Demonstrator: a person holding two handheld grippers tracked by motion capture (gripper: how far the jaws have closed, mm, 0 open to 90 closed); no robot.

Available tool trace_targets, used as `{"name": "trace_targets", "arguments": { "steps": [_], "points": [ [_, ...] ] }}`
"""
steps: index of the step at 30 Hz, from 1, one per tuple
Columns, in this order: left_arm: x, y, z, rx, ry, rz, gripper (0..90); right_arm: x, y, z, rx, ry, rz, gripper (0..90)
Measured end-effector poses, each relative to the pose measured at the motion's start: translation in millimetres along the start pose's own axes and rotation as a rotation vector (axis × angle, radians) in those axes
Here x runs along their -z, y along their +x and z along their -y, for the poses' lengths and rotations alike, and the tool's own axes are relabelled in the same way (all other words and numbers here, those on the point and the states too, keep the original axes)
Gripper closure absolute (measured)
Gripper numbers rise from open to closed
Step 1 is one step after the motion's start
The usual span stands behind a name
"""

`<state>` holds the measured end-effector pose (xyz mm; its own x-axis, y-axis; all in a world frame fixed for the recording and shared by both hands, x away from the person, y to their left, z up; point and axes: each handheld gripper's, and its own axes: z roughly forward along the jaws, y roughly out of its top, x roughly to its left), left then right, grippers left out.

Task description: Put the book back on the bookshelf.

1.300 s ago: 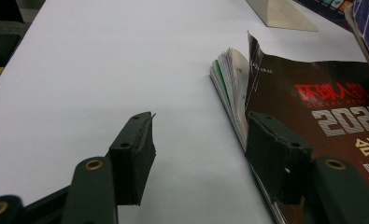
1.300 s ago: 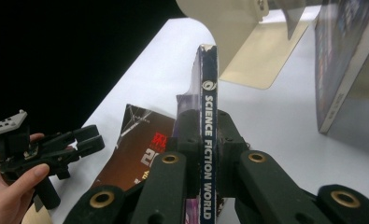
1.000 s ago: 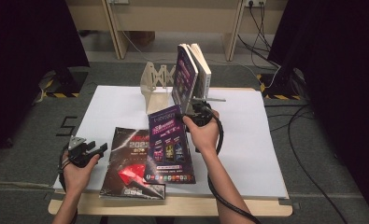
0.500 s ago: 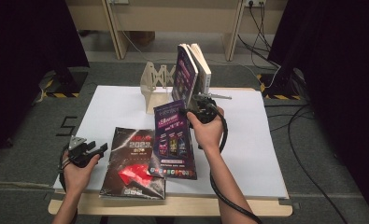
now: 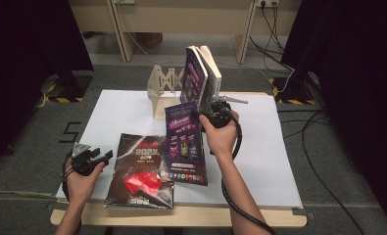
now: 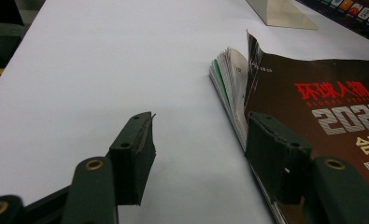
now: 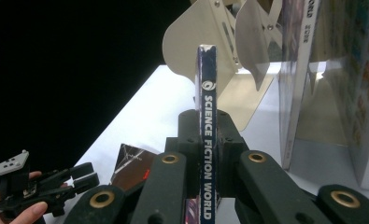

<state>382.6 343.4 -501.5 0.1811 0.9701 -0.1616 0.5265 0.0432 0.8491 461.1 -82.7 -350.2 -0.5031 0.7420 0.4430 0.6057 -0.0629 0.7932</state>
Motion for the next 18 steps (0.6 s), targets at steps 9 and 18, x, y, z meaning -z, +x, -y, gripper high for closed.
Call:
{"name": "trace_targets", "arguments": {
  "steps": [9,18],
  "points": [
    [-0.1,-0.2,0.0,-0.001,0.002,-0.002,40.9,4.0,-1.8,-3.2,-0.004,-0.021,0.009,84.6],
    [0.1,-0.5,-0.1,-0.004,0.004,-0.004,40.9,6.0,-1.6,-6.2,-0.001,-0.038,0.011,84.6]
  ]
}}
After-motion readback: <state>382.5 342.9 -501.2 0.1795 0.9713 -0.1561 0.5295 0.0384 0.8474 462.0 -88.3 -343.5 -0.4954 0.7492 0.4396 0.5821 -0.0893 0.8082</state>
